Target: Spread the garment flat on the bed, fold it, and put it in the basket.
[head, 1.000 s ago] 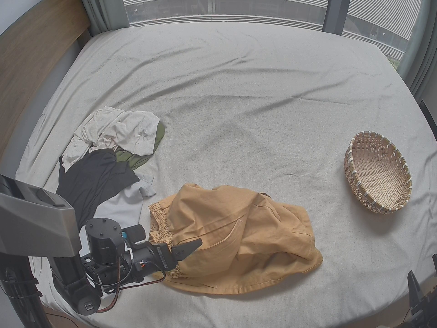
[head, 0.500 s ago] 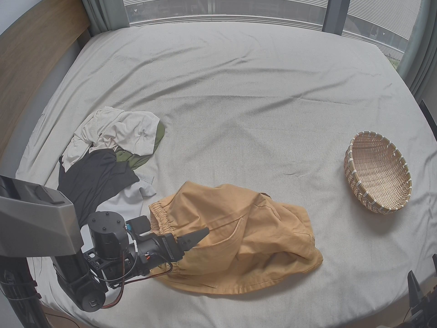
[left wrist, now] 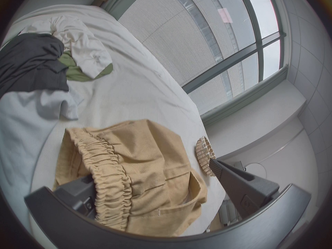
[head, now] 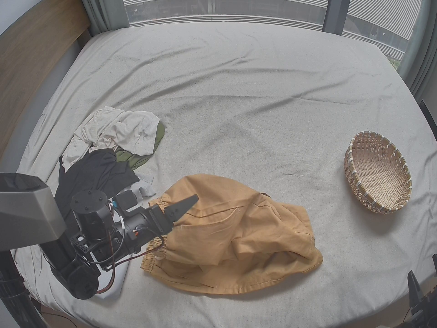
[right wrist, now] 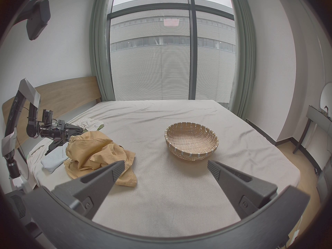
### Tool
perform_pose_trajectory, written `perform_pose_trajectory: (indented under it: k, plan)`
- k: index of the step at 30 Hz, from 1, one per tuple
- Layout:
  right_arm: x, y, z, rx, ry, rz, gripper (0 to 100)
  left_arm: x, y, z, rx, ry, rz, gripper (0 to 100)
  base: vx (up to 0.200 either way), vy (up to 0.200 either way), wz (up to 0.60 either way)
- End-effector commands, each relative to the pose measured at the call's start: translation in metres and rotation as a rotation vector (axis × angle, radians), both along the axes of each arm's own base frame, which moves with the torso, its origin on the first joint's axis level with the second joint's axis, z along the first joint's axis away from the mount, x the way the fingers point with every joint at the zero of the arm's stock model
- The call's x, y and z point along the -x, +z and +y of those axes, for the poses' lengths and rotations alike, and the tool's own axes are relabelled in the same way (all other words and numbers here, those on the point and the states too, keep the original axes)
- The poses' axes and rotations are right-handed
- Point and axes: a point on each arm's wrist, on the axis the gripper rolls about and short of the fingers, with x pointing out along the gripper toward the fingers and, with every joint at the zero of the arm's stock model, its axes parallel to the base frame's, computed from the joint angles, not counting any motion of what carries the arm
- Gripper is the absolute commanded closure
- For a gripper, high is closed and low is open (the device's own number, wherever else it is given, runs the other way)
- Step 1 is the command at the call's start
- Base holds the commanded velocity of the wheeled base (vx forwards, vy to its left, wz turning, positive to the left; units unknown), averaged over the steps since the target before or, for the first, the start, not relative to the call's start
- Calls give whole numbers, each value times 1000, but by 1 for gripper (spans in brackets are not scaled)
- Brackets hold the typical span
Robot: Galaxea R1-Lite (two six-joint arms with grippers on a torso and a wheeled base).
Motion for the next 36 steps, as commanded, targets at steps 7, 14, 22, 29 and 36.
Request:
perform_pose_trajectory:
  k: [7,14,22,29,36]
  plan:
    - [0,-5,0,0,0,5,0,9,-8,-5,-18,-32,39,0,0,0,0]
    - [0,-5,0,0,0,5,0,22,-24,-15,-58,-83,100,0,0,0,0]
    - [0,-5,0,0,0,3,0,31,-33,-13,-88,-98,149,0,0,0,0]
    - [0,-5,0,0,2,3,0,42,-42,-12,-118,-113,199,0,0,0,0]
    - [0,-5,0,0,0,5,0,38,-49,-15,-122,-111,214,0,0,0,0]
